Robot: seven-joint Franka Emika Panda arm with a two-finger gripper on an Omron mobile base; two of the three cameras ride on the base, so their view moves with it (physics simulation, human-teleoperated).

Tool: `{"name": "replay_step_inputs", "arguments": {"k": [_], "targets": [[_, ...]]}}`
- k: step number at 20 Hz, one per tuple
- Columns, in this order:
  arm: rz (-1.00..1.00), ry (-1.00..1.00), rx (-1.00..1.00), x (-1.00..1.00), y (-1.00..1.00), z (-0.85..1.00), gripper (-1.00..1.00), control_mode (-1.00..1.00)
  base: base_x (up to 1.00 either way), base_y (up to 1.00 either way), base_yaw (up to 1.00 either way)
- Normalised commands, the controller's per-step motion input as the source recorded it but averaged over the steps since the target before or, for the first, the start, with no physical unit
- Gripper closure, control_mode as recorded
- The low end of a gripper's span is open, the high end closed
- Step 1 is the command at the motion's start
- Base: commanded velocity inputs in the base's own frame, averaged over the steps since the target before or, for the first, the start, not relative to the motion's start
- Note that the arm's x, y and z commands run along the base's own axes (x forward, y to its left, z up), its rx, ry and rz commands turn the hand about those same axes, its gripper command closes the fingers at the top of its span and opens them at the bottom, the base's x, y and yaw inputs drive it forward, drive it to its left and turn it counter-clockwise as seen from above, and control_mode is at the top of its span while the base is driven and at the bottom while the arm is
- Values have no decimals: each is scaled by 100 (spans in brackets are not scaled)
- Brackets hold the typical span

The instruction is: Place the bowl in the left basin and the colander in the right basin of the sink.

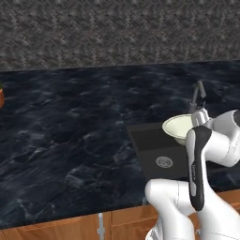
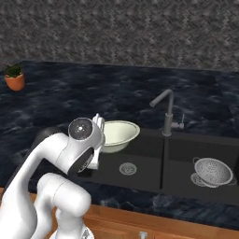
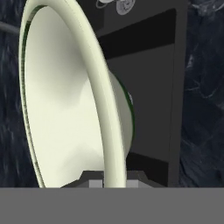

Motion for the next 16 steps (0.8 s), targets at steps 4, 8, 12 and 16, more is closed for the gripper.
{"name": "replay_step_inputs", "arguments": {"k": [4, 8, 12, 16], "targets": [[1, 3, 6, 41, 0, -35, 100, -100, 0, 0, 0], [3, 6, 8, 32, 0, -42, 100, -100, 0, 0, 0], [3, 7, 6, 40, 0, -45, 100, -100, 0, 0, 0], [1, 7, 4, 44, 0, -37, 100, -100, 0, 0, 0]]}}
